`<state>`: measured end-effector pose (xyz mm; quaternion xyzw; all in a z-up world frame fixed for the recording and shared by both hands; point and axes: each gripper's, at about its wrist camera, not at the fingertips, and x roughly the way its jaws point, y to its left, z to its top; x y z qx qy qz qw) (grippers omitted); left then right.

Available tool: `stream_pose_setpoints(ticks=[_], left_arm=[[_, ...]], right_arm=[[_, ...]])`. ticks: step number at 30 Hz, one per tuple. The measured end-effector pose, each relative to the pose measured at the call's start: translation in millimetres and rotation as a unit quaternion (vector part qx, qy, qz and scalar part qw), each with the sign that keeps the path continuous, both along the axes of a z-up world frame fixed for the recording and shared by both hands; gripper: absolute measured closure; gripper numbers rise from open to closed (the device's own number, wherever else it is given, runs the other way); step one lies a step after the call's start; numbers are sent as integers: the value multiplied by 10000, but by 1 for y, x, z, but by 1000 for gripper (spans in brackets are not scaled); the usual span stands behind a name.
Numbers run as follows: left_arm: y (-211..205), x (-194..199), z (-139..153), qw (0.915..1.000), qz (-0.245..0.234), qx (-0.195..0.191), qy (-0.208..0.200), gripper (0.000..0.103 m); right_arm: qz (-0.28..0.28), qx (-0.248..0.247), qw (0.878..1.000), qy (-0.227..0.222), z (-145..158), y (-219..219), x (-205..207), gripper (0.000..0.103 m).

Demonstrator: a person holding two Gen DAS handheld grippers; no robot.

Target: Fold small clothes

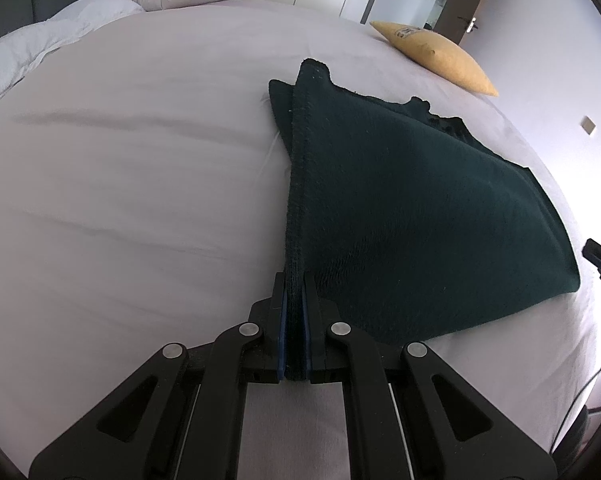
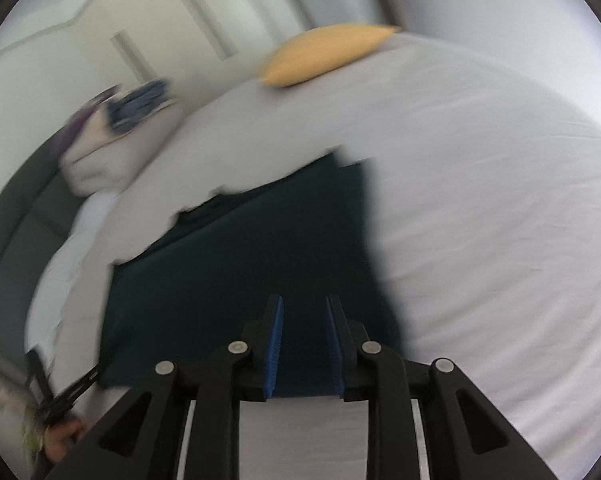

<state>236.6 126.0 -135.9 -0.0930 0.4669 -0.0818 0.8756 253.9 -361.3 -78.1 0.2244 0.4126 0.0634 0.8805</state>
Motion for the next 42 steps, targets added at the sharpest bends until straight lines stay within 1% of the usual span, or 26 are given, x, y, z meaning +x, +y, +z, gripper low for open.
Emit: stream_pose_setpoints(ticks=[1,4,5,6,8,9,11,12,13,14,15,16,18,20,21,24,27,29,31,32,33,34,36,37,39,42], left_arm=[[0,-1,0,10000,-4,13,-5,98],[2,-3,1,10000,22,-12,-26,95],[4,-5,1,10000,25,-60,-33,94],[5,-7,1,10000,24,-77,-21,94],[10,-11,3,9999,4,-169,22,93],[12,-14,6,9998,-6,-204,79,93],[17,-18,17,9998,42,-143,105,93],[17,-20,23,9999,76,-78,80,93],[18,-22,33,9998,189,118,15,93],[18,-24,42,9993,271,239,-70,93],[17,-22,55,9990,295,239,-230,93],[14,-20,63,9988,269,213,-336,93],[-7,-5,80,9981,12,279,-557,93],[-29,13,88,9971,-173,337,-655,93],[-39,23,89,9969,-260,276,-696,93],[-71,61,77,9960,-524,183,-699,93],[-89,91,52,9971,-573,234,-450,93],[-89,109,34,9978,-505,300,-294,93],[-85,115,18,9987,-403,239,-190,93],[-82,114,15,9988,-384,158,-252,93],[-78,111,13,9985,-386,53,-372,93],[-74,109,10,9983,-393,-50,-436,93],[-64,104,7,9978,-332,-273,-509,93],[-58,101,7,9974,-265,-404,-538,93],[-46,97,4,9964,-154,-622,-550,93],[-34,92,-1,9947,-60,-899,-487,93]], right_arm=[[223,128,9996,64,-8,9,5,78],[319,259,9977,534,-41,14,14,78],[216,376,9964,727,-58,7,15,83],[131,538,9962,671,-63,1,11,93],[-81,898,9941,598,-69,-18,0,100],[-208,1027,9929,570,-70,-29,-6,100],[-428,935,9934,508,-64,-45,-17,100],[-504,883,9936,494,-59,-50,-21,98],[-579,835,9939,440,-53,-56,-26,97],[-620,809,9940,393,-49,-58,-27,93],[-652,794,9942,312,-41,-60,-28,87],[-645,802,9944,226,-36,-60,-29,85],[-495,938,9944,22,-23,-53,-21,82],[-252,1062,9940,-70,-16,-34,-5,81],[-156,1078,9940,-85,-13,-26,3,80],[204,1225,9921,-163,-10,4,35,79],[398,1440,9886,-183,-17,24,69,70],[435,1571,9865,-166,-25,32,93,67],[348,1692,9849,-146,-34,31,115,63],[292,1773,9837,-101,-40,29,126,57],[171,1810,9833,7,-48,24,139,55],[-30,1798,9836,135,-59,16,152,56],[-295,1866,9819,134,-69,2,164,78],[-442,1853,9816,113,-72,-8,166,84],[-811,1989,9767,8,-79,-34,161,101],[-1276,2075,9698,-161,-85,-67,142,103]])
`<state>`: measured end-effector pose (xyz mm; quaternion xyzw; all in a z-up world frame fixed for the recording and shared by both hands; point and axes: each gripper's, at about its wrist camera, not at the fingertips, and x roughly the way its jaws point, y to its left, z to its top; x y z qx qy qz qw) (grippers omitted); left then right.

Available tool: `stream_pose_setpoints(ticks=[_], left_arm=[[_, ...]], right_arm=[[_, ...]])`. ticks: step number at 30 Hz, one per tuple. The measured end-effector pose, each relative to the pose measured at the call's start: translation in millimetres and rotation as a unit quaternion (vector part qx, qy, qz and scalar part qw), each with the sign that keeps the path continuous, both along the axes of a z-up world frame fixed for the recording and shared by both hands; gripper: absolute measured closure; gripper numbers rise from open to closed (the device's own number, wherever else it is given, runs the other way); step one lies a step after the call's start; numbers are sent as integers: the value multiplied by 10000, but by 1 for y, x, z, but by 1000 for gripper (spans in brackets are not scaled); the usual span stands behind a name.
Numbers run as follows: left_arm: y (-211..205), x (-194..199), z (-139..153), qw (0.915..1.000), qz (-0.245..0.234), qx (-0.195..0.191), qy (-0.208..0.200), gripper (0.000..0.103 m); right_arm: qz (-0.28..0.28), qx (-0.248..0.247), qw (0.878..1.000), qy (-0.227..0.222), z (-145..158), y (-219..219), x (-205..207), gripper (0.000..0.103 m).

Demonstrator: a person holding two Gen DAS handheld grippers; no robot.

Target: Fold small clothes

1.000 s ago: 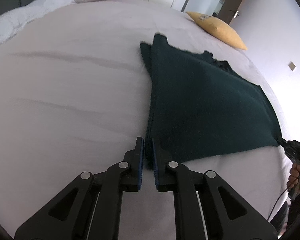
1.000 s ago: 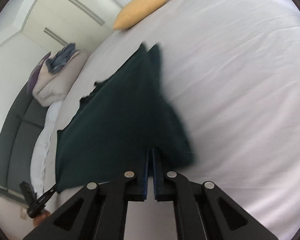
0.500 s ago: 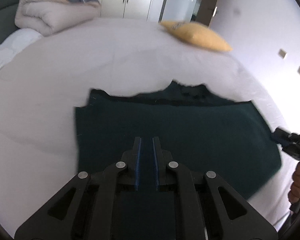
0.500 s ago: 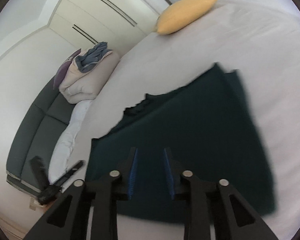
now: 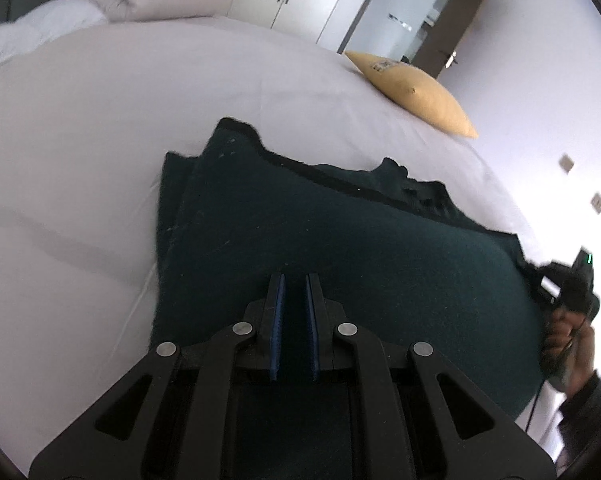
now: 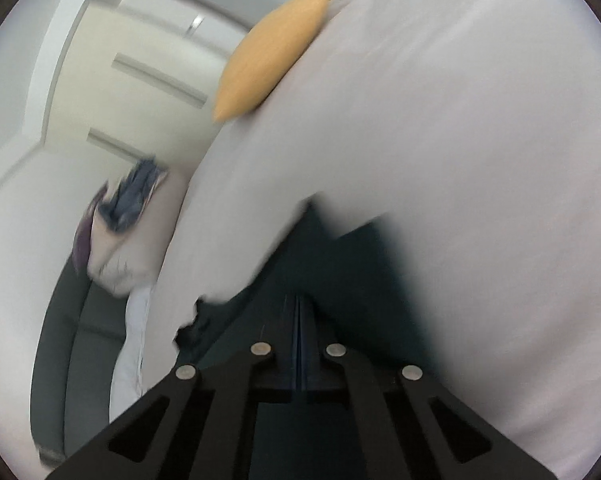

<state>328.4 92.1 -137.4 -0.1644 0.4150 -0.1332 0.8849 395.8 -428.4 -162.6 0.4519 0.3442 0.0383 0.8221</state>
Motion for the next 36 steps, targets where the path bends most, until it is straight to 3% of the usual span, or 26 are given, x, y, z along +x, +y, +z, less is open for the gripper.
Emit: stream_pose_setpoints(ticks=[3,6,7,9,13,14,15,19,21,24,28,30,32,33,34,36], left_arm=[[8,-3,-2,9999,96,-99,37,93],[20,-11,-3,9993,222,-276,107,93],[25,-14,-4,9989,277,-348,133,93],[31,-21,-4,9982,363,-454,168,93],[38,-44,1,9977,518,-392,216,93],[38,-48,2,9977,538,-356,223,93],[37,-54,3,9976,557,-344,232,93],[45,-79,5,9975,558,-335,275,93],[55,-88,1,9970,550,-429,328,93],[73,-100,-2,9956,527,-686,364,93],[84,-119,9,9961,541,-650,254,93],[88,-129,17,9969,641,-422,193,92],[98,-138,22,9963,721,-423,183,82],[102,-142,23,9958,786,-445,173,61],[109,-146,24,9942,926,-520,186,30],[119,-153,25,9908,1075,-810,132,21]], right_arm=[[-405,237,9988,-99,-6,-25,-26,103],[-698,-77,9974,163,-1,-34,-54,100],[-693,-47,9974,181,2,-34,-62,97],[-604,-45,9981,71,17,-21,-78,72],[392,-103,9978,-526,48,35,-109,58],[745,-103,9956,-562,50,55,-110,50],[1019,-139,9934,-512,49,71,-108,48],[2163,-680,9739,-76,27,141,-99,48],[2075,-778,9751,7,16,141,-101,65],[1678,-407,9848,214,8,111,-104,82],[939,-658,9925,415,21,72,-126,79],[663,-708,9945,398,31,58,-142,60],[529,-749,9955,260,41,52,-157,54],[525,-759,9955,207,46,53,-165,54],[559,-713,9958,151,50,57,-169,54],[671,-575,9961,48,55,65,-175,54]])
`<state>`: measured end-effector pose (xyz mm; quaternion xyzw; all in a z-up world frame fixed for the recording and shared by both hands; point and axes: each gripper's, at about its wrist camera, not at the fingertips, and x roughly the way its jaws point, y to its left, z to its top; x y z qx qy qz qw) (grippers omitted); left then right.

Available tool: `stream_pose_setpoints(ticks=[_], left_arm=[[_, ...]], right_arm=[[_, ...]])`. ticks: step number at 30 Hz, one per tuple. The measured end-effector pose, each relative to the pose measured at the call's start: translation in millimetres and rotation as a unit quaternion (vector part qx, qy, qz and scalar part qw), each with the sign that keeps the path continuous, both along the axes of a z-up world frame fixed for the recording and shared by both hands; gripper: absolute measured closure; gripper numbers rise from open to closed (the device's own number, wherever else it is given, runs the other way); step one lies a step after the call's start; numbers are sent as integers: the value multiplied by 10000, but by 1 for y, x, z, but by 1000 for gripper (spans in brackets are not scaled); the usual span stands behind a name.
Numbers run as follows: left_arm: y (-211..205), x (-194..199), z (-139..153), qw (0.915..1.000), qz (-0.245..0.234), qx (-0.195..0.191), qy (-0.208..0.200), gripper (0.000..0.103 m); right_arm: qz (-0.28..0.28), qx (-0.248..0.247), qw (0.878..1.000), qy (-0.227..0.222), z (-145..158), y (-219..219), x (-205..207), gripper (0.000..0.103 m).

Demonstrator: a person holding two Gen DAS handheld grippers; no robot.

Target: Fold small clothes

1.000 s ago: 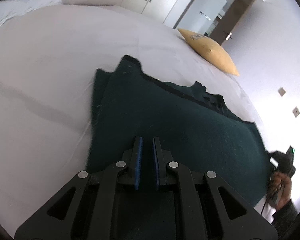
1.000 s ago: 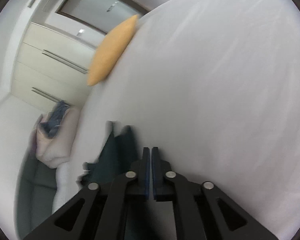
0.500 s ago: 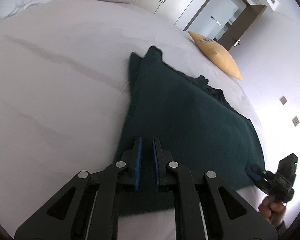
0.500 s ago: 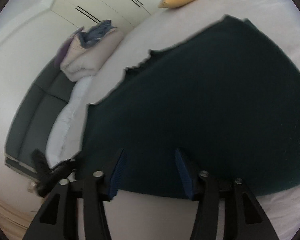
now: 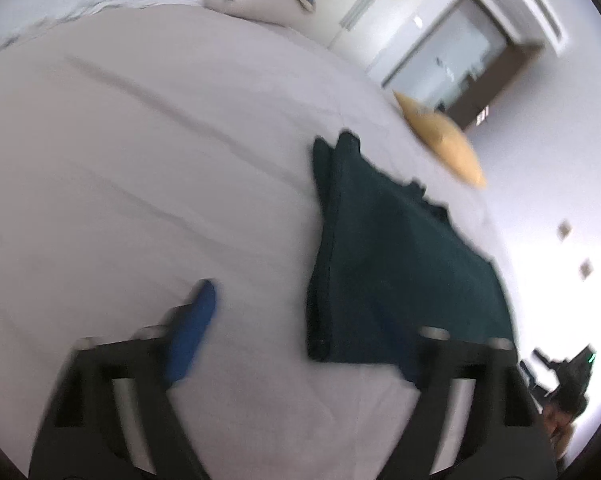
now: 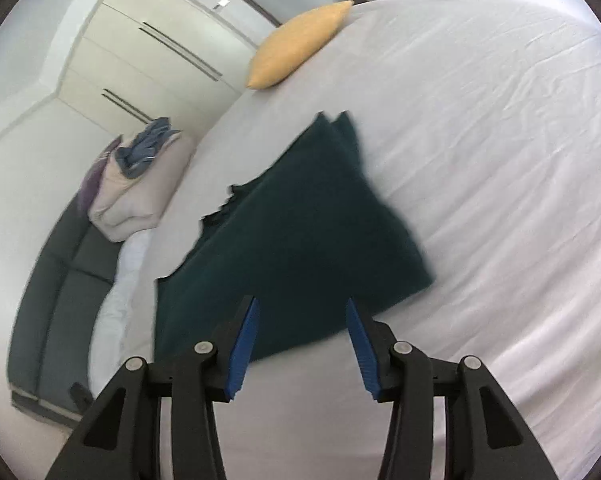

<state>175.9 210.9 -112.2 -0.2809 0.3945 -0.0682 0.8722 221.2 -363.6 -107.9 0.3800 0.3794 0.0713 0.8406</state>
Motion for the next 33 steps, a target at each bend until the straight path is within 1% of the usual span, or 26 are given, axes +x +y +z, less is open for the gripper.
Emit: stream_pose_setpoints(ticks=[1,2,4,5,7,10,13,17,20,22,25,27,29,30,31,33], left_arm=[[2,0,-1,9998,-47,-169,54,21],[2,3,-3,9992,-170,-328,174,21],[-4,12,-11,9950,-528,-726,426,21],[-8,18,-13,9936,-643,-779,510,21],[-14,32,-15,9910,-862,-891,502,21],[-11,63,-25,9861,-953,-1122,765,21],[-10,87,-31,9805,-1145,-1296,937,21],[-11,112,-38,9721,-1296,-1639,1062,22],[-13,120,-39,9676,-1358,-1841,1071,23],[-16,122,-42,9597,-1557,-2070,1090,23],[-18,123,-43,9573,-1644,-2094,1125,23],[-19,126,-45,9523,-1617,-2303,1182,23],[-18,127,-47,9464,-1590,-2515,1256,35],[-19,127,-49,9449,-1575,-2542,1330,48],[-20,127,-52,9443,-1582,-2522,1405,58],[-22,125,-54,9446,-1601,-2431,1519,62]], right_arm=[[90,60,9999,-47,2,6,1,54],[222,102,9997,-91,5,26,11,54],[461,225,9986,-159,7,45,20,54],[542,294,9979,-184,7,48,20,54],[701,423,9964,-204,7,62,27,54],[883,586,9941,-218,7,76,34,54],[1040,592,9925,-251,10,85,42,54],[1225,697,9896,-281,13,94,56,54],[1397,794,9866,-271,14,106,73,54],[1571,835,9838,-226,15,119,87,54],[1867,845,9786,-177,17,140,108,54],[1986,861,9763,-42,13,153,123,54],[2056,924,9742,64,8,162,133,54],[2078,932,9736,119,5,168,139,54],[2099,924,9732,157,4,172,142,54],[2192,962,9707,208,0,183,151,54]])
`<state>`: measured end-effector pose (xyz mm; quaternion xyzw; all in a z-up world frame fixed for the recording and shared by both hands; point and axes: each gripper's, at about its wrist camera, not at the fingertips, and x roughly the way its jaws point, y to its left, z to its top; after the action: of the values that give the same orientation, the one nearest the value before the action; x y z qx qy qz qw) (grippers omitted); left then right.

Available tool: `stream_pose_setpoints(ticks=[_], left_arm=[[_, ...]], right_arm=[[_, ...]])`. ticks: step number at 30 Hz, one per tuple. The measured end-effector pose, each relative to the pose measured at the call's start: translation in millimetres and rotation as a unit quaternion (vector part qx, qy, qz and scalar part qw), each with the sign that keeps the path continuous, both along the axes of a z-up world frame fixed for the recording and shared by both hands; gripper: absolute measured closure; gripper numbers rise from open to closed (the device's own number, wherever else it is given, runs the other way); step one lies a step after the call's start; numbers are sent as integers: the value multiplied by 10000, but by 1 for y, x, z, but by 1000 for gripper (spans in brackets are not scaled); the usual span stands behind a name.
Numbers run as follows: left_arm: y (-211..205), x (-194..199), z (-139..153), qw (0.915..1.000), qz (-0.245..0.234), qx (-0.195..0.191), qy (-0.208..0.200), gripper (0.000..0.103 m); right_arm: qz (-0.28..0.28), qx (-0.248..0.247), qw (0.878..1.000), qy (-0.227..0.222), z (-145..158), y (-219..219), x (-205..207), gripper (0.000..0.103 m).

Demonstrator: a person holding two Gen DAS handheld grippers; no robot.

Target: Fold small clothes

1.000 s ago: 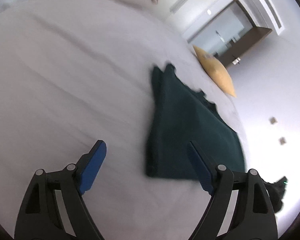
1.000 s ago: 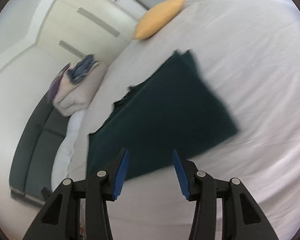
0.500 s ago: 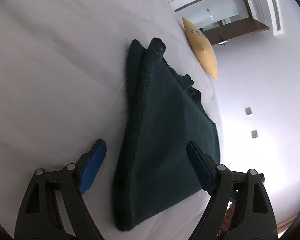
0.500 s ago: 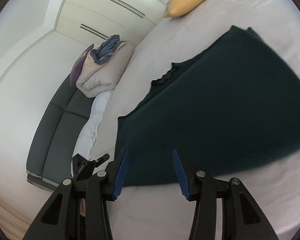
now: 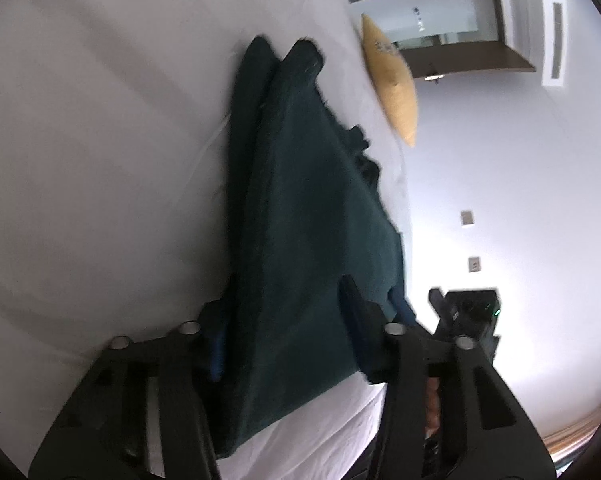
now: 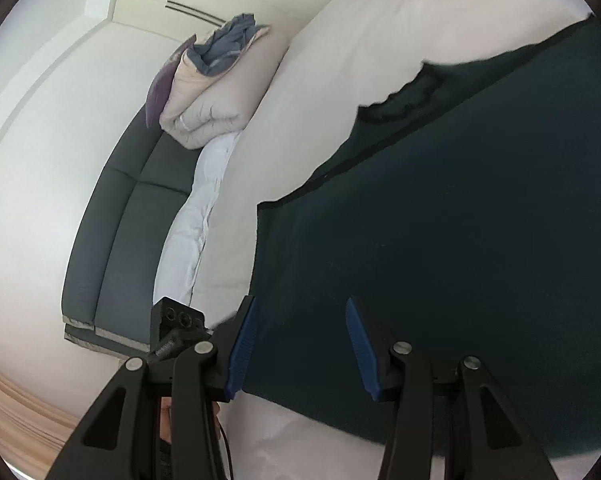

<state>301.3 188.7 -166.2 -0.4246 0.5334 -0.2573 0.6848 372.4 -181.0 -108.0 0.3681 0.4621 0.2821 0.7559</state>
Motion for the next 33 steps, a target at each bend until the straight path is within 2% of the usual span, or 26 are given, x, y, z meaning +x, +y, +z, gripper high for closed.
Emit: stream_pose_setpoints(ticks=[2,4,5,6,8,11,17,21,25,27,30,33], left_arm=[[-1,-1,1,10000,-4,-15,7,62],[-1,0,0,10000,29,56,47,74],[1,-1,0,9999,49,81,58,77],[3,-2,-2,9999,93,116,74,87],[5,-3,-4,9997,175,89,111,88],[3,-7,1,9994,295,181,90,89],[-24,-5,47,9974,240,635,-231,90],[-72,4,85,9934,-44,1010,-536,90],[-147,11,109,9821,-400,1616,-887,90],[-185,12,103,9791,-539,1752,-881,90],[-239,4,87,9700,-767,2110,-927,90],[-268,-6,72,9612,-909,2421,-959,90]], right_arm=[[79,2,9999,65,-5,7,7,54],[130,-14,9998,144,-10,11,13,54],[173,-60,9996,237,-15,14,17,54],[193,-137,9992,318,-20,15,19,54],[216,-225,9983,496,-31,15,22,56],[176,62,9985,514,-38,7,19,56],[236,232,9983,483,-34,-10,14,55],[43,727,9961,493,-32,-43,11,48],[-180,1381,9895,375,-25,-92,10,43],[-271,1499,9879,307,-22,-113,11,39],[-456,1552,9865,266,-20,-145,14,38],[-444,1381,9890,273,-18,-158,18,37]])
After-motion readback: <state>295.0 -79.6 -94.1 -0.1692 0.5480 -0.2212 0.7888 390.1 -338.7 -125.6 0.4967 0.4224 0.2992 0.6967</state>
